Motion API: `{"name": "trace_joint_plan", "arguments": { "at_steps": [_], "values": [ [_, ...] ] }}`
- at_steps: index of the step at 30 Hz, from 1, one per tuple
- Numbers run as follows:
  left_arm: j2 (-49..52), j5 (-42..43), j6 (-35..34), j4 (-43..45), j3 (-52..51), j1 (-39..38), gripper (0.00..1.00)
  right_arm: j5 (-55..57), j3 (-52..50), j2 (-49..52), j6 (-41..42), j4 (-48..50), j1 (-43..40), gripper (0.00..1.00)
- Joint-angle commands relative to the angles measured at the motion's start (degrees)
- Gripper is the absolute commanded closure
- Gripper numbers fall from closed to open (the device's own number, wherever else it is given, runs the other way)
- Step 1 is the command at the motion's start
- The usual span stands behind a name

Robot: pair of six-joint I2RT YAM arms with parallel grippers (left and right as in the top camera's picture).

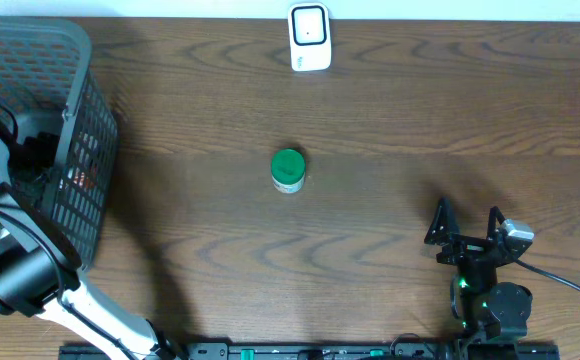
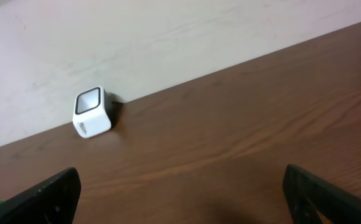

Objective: Scan the item barcode
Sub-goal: 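Reach the left gripper into the basket and grasp the white toothpaste box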

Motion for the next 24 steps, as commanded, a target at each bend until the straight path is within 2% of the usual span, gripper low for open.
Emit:
{"name": "trace_joint_plan", "arguments": {
  "at_steps": [1, 5, 11, 20, 24],
  "values": [
    [0.07, 3.96, -0.28, 0.79, -1.11, 0.15, 0.08, 0.17, -0.07, -0.31, -0.68, -0.20, -0.61, 0.01],
    [0.02, 4.52, -0.72, 1.40, -1.09, 0.15, 0.31, 0.17, -0.07, -0.31, -0.68, -0.20, -0.61, 0.01],
    [-1.38, 7.37, -0.68, 1.36, 0.04, 0.94, 0.56, 0.17, -0.07, -0.31, -0.68, -0.20, -0.61, 0.01],
    [-14.34, 7.74, -0.68, 1.36, 1.62, 4.02, 0.80, 0.17, -0.07, -0.31, -0.68, -0.20, -0.61, 0.01],
    [-22.36, 7.74, -0.70, 1.36, 1.62, 4.70, 0.81, 0.17, -0.07, -0.31, -0.68, -0.20, -0.61, 0.01]
  ]
}}
